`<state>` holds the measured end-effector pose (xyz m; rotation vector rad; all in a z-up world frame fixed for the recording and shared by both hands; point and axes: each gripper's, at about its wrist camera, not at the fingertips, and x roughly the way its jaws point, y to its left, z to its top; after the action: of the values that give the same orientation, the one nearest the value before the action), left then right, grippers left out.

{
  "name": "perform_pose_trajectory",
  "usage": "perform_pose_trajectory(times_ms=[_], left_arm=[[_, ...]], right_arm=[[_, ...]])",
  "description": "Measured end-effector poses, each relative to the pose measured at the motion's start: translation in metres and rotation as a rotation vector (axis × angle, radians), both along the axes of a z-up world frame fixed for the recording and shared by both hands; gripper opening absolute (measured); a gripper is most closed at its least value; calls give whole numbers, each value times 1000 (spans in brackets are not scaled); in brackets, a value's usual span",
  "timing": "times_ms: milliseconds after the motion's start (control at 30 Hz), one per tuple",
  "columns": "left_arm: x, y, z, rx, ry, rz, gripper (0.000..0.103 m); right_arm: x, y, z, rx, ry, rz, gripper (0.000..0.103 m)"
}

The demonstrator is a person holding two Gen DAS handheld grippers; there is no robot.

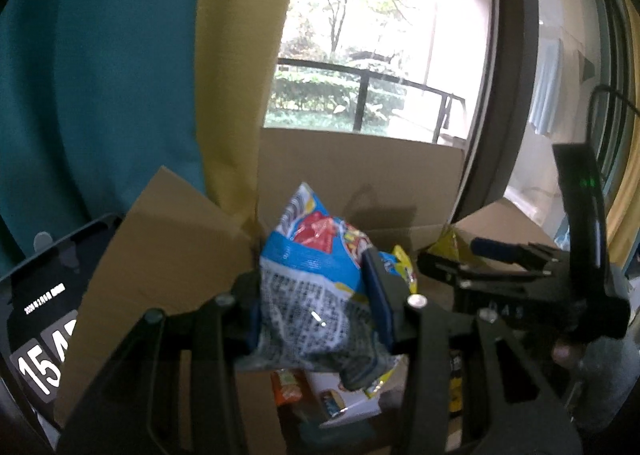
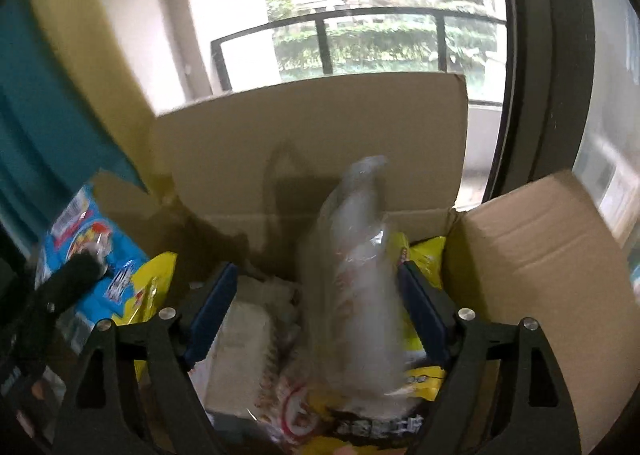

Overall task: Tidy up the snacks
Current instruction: 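Carry both bags over the box and release them inside, then withdraw both open tools toward the remaining snacks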

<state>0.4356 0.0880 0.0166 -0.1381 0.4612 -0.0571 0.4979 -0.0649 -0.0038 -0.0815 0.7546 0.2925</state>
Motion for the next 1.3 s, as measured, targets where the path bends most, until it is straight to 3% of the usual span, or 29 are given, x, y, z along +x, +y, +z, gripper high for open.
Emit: perform_pose_trajectory(times_ms=[500,633,733,1000,1300], left_arm=[[-4,-8,1,-3,26,-29,53],[-16,-10,7,-8,11,-30,55],[-26,-14,10,-17,0,-42,67],[-67,-21,18,-17,3,-61,75],[-112,-40,20,-12,11,-92,76]], right_arm=[[-35,-8,0,-56,-29,-10,85],[-48,-15,7,-60,-41,-15,85],[-60,-21,12,-55,-48,-15,85],[-95,-31,31,-42,-75,-4,85],[-137,-44,39,-34,-82,18,85]])
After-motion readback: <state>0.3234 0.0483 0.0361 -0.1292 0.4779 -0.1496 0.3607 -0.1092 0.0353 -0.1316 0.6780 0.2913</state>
